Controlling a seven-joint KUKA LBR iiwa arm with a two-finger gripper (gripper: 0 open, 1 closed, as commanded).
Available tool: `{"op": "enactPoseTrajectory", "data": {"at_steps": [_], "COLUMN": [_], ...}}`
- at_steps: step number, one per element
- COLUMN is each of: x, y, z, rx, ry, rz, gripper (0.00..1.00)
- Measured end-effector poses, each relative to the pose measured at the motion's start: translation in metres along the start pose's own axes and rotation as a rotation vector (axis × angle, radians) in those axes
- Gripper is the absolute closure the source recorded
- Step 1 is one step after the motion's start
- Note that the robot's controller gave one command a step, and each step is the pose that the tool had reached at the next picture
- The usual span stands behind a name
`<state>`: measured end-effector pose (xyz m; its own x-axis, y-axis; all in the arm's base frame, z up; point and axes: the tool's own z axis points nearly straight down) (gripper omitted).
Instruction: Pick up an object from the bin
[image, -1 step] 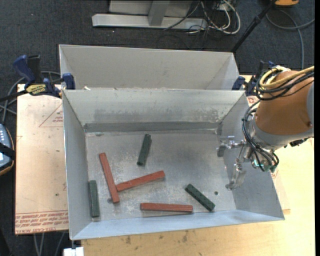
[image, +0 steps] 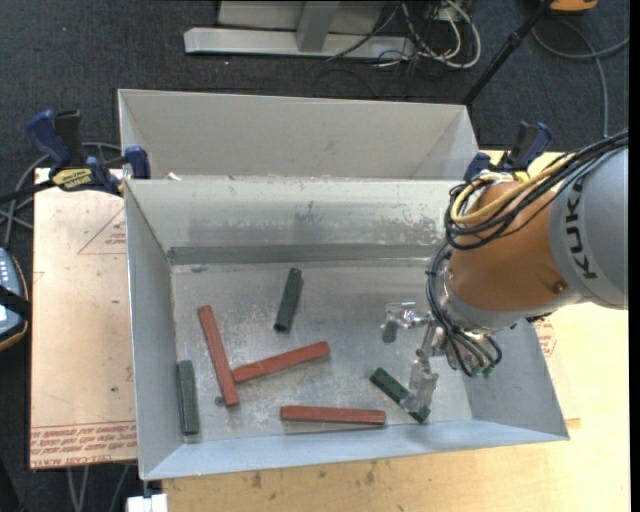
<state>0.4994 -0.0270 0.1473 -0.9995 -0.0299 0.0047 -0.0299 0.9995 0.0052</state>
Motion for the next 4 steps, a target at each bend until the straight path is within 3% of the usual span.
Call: {"op": "enactPoseTrajectory", "data": {"at_steps": [1, 2, 3, 4], "x": [0.01, 0.011, -0.033, -0.043], "y": [-0.027, -0.026, -0.124, -0.127], "z": [0.078, 0.076, -0.04, -0.093], "rx": [0.005, 0.005, 0.012, 0.008], "ry": [-0.01, -0.007, -0.017, -0.014], "rz": [0.009, 0.004, -0.106, -0.122], "gripper": [0.0, 1.0, 1.0, 1.0]}}
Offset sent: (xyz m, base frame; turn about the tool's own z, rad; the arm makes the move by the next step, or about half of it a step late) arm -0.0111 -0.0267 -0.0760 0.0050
